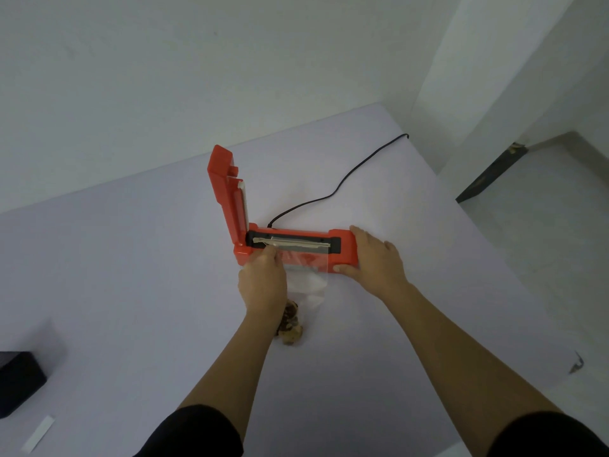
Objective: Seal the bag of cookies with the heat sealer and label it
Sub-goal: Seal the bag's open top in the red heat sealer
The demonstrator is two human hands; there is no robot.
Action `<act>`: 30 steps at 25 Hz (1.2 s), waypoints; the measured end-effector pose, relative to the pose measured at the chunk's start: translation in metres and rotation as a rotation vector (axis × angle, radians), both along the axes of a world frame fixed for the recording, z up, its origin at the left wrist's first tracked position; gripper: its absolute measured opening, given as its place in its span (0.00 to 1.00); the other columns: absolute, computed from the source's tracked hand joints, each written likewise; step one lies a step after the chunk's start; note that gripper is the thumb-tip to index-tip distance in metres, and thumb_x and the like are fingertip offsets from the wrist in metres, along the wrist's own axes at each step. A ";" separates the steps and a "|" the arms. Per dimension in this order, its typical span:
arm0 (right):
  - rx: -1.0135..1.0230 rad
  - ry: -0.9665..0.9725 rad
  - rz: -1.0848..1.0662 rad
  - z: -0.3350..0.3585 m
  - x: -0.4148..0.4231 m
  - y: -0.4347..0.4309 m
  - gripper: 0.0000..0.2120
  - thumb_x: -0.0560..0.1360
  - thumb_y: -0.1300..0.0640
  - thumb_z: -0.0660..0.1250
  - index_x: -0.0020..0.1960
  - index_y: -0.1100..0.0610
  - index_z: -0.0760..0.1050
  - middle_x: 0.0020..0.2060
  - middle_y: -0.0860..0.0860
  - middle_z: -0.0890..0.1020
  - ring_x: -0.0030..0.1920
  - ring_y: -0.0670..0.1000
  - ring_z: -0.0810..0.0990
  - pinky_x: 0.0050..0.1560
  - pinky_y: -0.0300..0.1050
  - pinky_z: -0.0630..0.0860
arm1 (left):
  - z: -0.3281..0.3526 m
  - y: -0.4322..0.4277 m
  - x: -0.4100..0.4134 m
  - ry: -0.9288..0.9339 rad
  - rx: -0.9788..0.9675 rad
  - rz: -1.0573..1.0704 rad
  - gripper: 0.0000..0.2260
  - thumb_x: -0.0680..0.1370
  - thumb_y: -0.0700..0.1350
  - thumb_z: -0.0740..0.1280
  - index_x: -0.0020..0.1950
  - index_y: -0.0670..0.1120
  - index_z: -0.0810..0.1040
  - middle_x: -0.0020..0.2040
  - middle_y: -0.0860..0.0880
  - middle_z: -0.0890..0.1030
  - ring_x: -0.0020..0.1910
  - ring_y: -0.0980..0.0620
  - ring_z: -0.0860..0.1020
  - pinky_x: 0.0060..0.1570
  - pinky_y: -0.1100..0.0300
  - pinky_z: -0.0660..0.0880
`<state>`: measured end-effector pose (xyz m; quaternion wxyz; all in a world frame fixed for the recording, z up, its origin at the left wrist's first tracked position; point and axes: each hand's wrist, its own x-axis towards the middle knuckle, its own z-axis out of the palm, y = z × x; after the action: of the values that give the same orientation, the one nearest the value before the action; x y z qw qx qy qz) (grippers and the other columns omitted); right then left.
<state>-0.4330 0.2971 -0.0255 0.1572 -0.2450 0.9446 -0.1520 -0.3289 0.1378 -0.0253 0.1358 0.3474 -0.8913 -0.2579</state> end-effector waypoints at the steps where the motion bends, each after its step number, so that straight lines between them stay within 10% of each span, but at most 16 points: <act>1: -0.004 0.004 0.000 0.000 0.000 0.000 0.40 0.69 0.40 0.69 0.72 0.55 0.57 0.66 0.53 0.72 0.66 0.55 0.70 0.68 0.59 0.62 | 0.001 0.001 0.001 0.001 -0.028 -0.024 0.09 0.77 0.34 0.61 0.36 0.39 0.74 0.30 0.46 0.72 0.26 0.47 0.70 0.29 0.59 0.67; 9: 0.019 0.015 0.008 0.000 0.001 0.001 0.40 0.70 0.39 0.68 0.73 0.55 0.55 0.69 0.54 0.69 0.70 0.55 0.65 0.70 0.60 0.58 | 0.006 -0.003 0.013 0.188 0.319 0.028 0.07 0.80 0.47 0.60 0.46 0.44 0.73 0.34 0.50 0.75 0.30 0.40 0.77 0.35 0.46 0.78; 17: -0.016 0.006 -0.002 0.001 -0.001 0.000 0.39 0.69 0.39 0.69 0.71 0.54 0.57 0.67 0.53 0.71 0.68 0.55 0.68 0.69 0.59 0.58 | 0.002 0.002 0.017 0.051 0.535 0.020 0.12 0.82 0.50 0.51 0.52 0.44 0.69 0.40 0.50 0.81 0.27 0.50 0.80 0.29 0.59 0.75; 25: 0.037 0.010 0.009 -0.001 0.000 0.002 0.40 0.70 0.38 0.67 0.73 0.54 0.54 0.69 0.53 0.69 0.71 0.55 0.64 0.70 0.60 0.56 | 0.013 -0.003 0.014 0.054 0.433 -0.081 0.13 0.82 0.49 0.53 0.49 0.44 0.72 0.41 0.45 0.81 0.26 0.46 0.79 0.21 0.69 0.72; 30: 0.053 0.007 0.010 -0.001 -0.002 0.003 0.41 0.70 0.37 0.67 0.73 0.54 0.54 0.70 0.53 0.68 0.71 0.56 0.63 0.70 0.60 0.56 | 0.026 0.004 0.014 0.076 0.371 -0.140 0.12 0.82 0.49 0.53 0.48 0.43 0.72 0.33 0.45 0.76 0.29 0.43 0.79 0.26 0.57 0.78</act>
<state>-0.4348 0.2998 -0.0270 0.1613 -0.2461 0.9475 -0.1253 -0.3151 0.1421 0.0002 0.0848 0.2935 -0.8447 -0.4394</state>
